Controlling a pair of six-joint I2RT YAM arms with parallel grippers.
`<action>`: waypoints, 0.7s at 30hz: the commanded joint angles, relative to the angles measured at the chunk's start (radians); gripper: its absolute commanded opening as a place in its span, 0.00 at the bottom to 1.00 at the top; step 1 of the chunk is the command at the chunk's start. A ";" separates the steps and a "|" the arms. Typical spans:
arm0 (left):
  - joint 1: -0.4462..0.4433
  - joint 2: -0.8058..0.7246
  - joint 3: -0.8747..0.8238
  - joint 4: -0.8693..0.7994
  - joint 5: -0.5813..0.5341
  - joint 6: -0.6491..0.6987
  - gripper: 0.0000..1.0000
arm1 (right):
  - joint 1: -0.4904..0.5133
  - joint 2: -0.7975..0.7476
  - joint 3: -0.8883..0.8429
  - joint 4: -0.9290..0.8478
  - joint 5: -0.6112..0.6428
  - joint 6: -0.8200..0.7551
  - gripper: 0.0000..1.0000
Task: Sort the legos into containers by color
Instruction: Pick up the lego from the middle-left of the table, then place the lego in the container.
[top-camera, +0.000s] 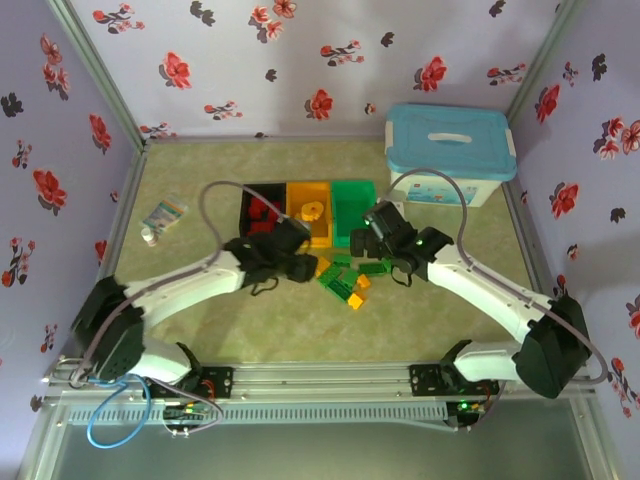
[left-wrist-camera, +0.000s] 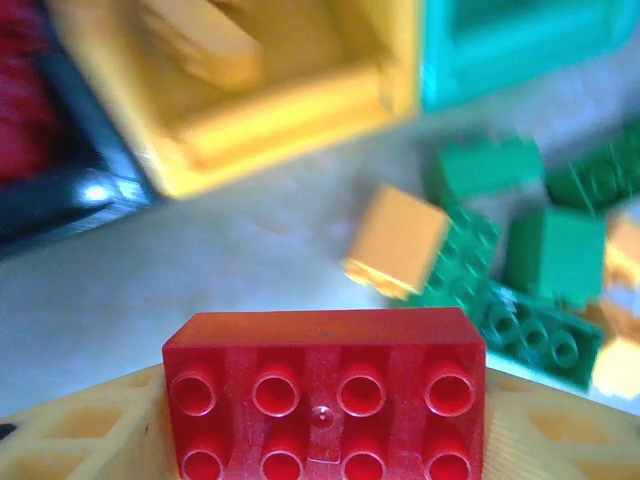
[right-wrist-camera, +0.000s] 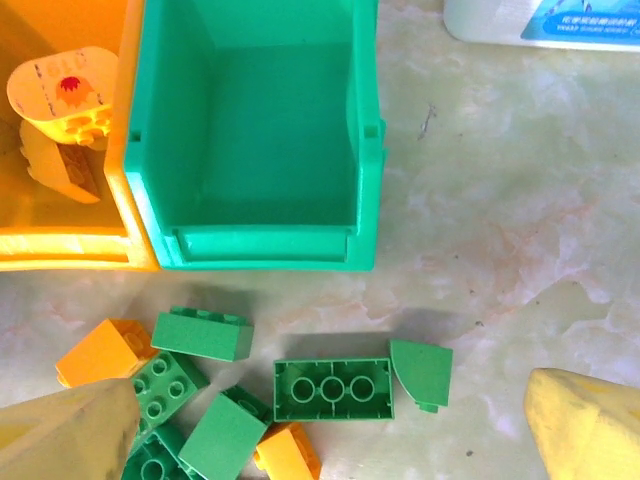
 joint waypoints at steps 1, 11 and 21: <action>0.125 -0.102 -0.067 0.072 0.043 -0.069 0.54 | -0.008 -0.024 -0.037 0.015 -0.010 0.036 0.99; 0.337 -0.102 -0.021 0.076 0.081 -0.039 0.55 | -0.008 -0.045 -0.091 0.039 -0.049 0.064 0.99; 0.399 0.072 0.091 0.074 0.099 0.003 0.56 | -0.008 -0.056 -0.123 0.042 -0.059 0.077 0.99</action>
